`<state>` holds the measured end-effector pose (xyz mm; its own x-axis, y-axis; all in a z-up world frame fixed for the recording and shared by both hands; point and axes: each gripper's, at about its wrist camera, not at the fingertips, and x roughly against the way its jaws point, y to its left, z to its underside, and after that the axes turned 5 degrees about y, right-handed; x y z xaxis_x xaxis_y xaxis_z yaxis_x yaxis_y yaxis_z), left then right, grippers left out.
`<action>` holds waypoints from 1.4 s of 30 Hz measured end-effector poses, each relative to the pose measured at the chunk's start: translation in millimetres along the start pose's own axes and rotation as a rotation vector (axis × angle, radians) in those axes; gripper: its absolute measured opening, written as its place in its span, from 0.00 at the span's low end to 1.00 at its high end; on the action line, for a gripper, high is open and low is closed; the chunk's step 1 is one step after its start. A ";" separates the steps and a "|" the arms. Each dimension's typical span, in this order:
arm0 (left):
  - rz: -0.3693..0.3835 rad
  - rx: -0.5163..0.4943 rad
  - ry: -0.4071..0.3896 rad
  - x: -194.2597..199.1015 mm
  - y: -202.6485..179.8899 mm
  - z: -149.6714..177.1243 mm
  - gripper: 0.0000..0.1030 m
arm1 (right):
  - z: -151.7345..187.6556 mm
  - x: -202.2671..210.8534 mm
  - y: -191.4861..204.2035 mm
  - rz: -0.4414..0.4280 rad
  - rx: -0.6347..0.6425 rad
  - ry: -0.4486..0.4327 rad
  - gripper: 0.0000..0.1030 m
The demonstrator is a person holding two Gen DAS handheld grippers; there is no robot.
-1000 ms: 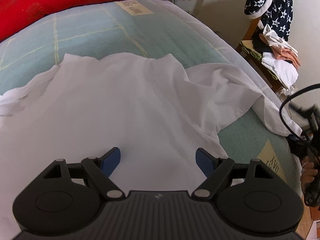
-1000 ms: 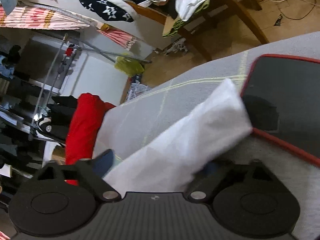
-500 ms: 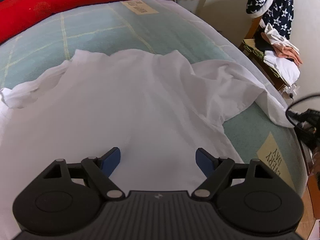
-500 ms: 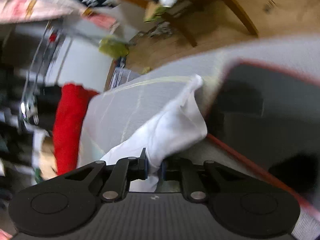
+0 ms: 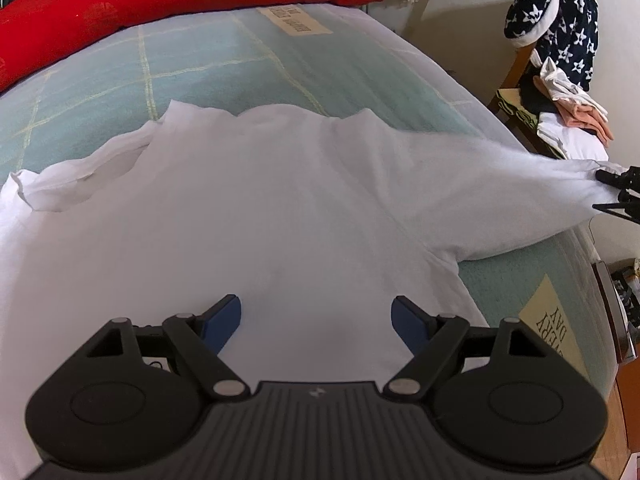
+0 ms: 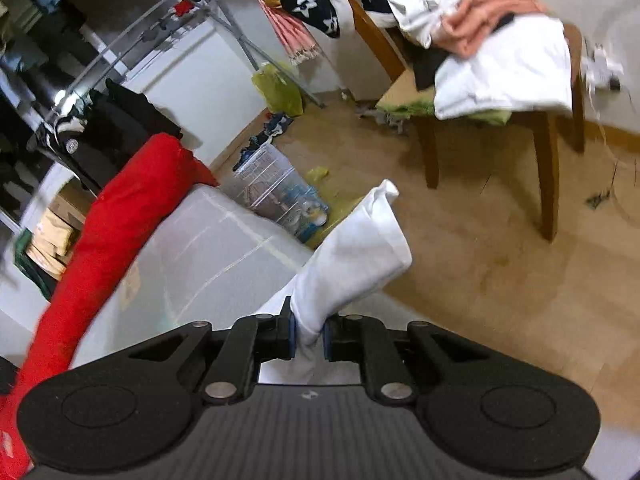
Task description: Fold clothes
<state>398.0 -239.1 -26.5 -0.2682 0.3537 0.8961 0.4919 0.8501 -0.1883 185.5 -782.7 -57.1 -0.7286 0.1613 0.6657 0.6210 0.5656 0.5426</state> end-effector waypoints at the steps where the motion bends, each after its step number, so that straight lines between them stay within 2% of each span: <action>1: -0.001 0.001 0.000 0.2 0.2 -0.1 0.80 | -2.5 -0.3 0.1 0.009 0.016 0.003 0.14; 3: -0.002 0.002 -0.001 0.4 0.9 -0.4 0.80 | -4.1 -3.9 -0.2 0.040 0.040 0.017 0.16; 6: -0.007 0.005 -0.006 2.4 3.5 -0.7 0.80 | -4.0 -8.8 -4.8 0.132 0.025 0.025 0.28; 8: -0.013 0.006 -0.011 4.6 5.9 -1.1 0.80 | -3.8 -4.0 -8.4 0.210 -0.009 0.005 0.43; 9: -0.017 0.006 -0.016 5.9 7.1 -1.3 0.80 | -2.2 -0.5 -5.1 0.218 -0.006 0.001 0.46; 12: -0.035 0.004 -0.025 8.3 10.9 -1.9 0.80 | 5.3 7.0 16.2 0.194 0.050 0.010 0.59; 14: -0.065 0.009 -0.032 9.2 15.3 -2.3 0.80 | 17.0 0.0 50.4 0.136 0.171 0.062 0.69; 15: -0.082 0.015 -0.034 10.0 18.4 -2.1 0.80 | 23.5 -5.3 68.0 0.094 0.227 0.091 0.70; 17: -0.116 0.031 -0.036 11.9 25.4 -1.3 0.80 | 42.0 -26.1 110.7 -0.032 0.339 0.193 0.82; 19: -0.141 0.050 -0.039 15.5 34.1 1.0 0.80 | 61.7 -46.4 152.4 -0.153 0.444 0.286 0.85; 23: -0.189 0.103 -0.045 25.4 58.4 9.8 0.80 | 109.2 -82.3 227.0 -0.359 0.622 0.397 0.91; 28: -0.217 0.174 -0.049 29.3 82.8 23.2 0.80 | 152.0 -110.6 281.9 -0.488 0.732 0.502 0.93; 31: -0.228 0.213 -0.050 29.6 95.8 30.8 0.80 | 162.9 -127.9 294.1 -0.487 0.763 0.532 0.93; 33: -0.236 0.239 -0.051 29.8 104.5 35.9 0.80 | 168.5 -135.0 298.7 -0.446 0.795 0.524 0.93; 36: -0.247 0.271 -0.052 30.1 116.2 41.7 0.80 | 152.1 -154.8 295.5 -0.352 0.806 0.462 0.93; 39: -0.246 0.283 -0.057 33.3 121.5 39.4 0.80 | 128.0 -155.8 289.6 -0.267 0.753 0.408 0.93; 42: -0.236 0.289 -0.075 40.6 124.3 40.2 0.80 | 119.8 -135.7 291.3 -0.340 0.716 0.403 0.95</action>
<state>415.0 -103.4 -29.6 -0.4116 0.1536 0.8983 0.1581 0.9828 -0.0956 430.6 -542.9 -50.7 -0.5999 -0.3283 0.7296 -0.0387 0.9227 0.3835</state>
